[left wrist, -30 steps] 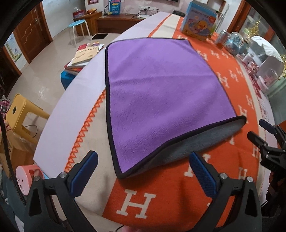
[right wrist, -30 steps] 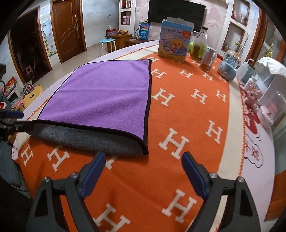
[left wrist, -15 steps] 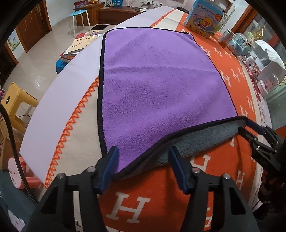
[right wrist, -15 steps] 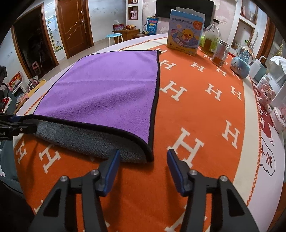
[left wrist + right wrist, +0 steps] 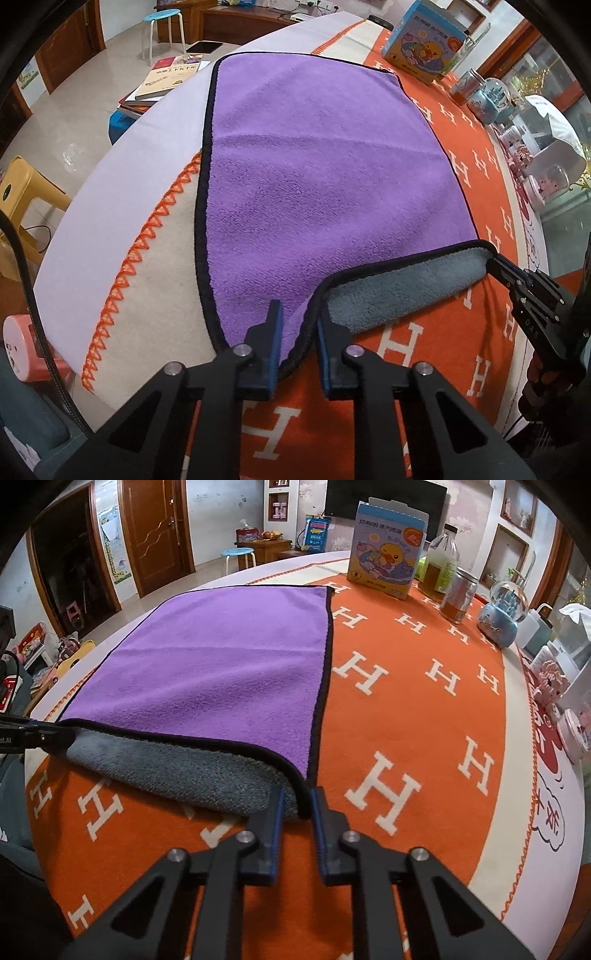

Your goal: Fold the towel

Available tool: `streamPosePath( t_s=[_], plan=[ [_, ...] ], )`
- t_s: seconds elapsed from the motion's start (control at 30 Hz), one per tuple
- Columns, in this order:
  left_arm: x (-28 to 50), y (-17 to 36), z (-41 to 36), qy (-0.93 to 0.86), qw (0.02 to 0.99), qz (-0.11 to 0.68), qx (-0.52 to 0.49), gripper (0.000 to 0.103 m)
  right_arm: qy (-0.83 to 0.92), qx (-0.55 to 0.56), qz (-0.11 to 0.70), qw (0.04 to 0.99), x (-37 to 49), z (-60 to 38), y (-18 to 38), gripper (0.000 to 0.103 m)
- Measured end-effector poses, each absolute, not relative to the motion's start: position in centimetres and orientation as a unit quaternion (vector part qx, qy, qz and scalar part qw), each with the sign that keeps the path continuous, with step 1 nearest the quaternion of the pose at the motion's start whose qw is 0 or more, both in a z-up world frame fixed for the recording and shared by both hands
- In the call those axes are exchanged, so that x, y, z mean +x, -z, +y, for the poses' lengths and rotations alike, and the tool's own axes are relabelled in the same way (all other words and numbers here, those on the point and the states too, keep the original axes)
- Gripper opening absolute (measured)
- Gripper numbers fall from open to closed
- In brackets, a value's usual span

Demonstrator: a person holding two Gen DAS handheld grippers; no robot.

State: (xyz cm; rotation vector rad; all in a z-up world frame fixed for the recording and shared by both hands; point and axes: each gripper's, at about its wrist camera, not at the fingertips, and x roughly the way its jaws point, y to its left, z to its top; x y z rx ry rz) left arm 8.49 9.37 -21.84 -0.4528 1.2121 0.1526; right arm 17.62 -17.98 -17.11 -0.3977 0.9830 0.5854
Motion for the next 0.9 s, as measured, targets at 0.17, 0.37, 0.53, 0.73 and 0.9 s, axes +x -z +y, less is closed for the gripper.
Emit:
streamPosePath(
  t_s=[0.17,0.37,0.53,0.73,0.9],
  plan=[
    [8.7,21.8,9.4,-0.068,0.795,0.565,-0.210,0.008,-0.273,-0.185,0.463,0.822,17.7,-18.1,17.1,0.006],
    [8.4,21.7,9.7,-0.067,0.794,0.564,-0.215,0.006,-0.272,-0.186,0.461,0.824,17.7,-18.1,16.9,0.005],
    [8.3,21.2,9.8,-0.062,0.795,0.566,-0.209,0.006,-0.272,-0.188,0.455,0.827,17.9,-18.1,16.6,0.005],
    [8.4,19.8,10.1,-0.050,0.798,0.565,-0.204,0.005,-0.275,-0.181,0.439,0.836,17.8,-18.1,15.0,0.005],
    [8.9,17.8,10.3,-0.040,0.804,0.562,-0.190,0.005,-0.271,-0.174,0.424,0.846,18.0,-18.0,13.2,0.005]
  ],
)
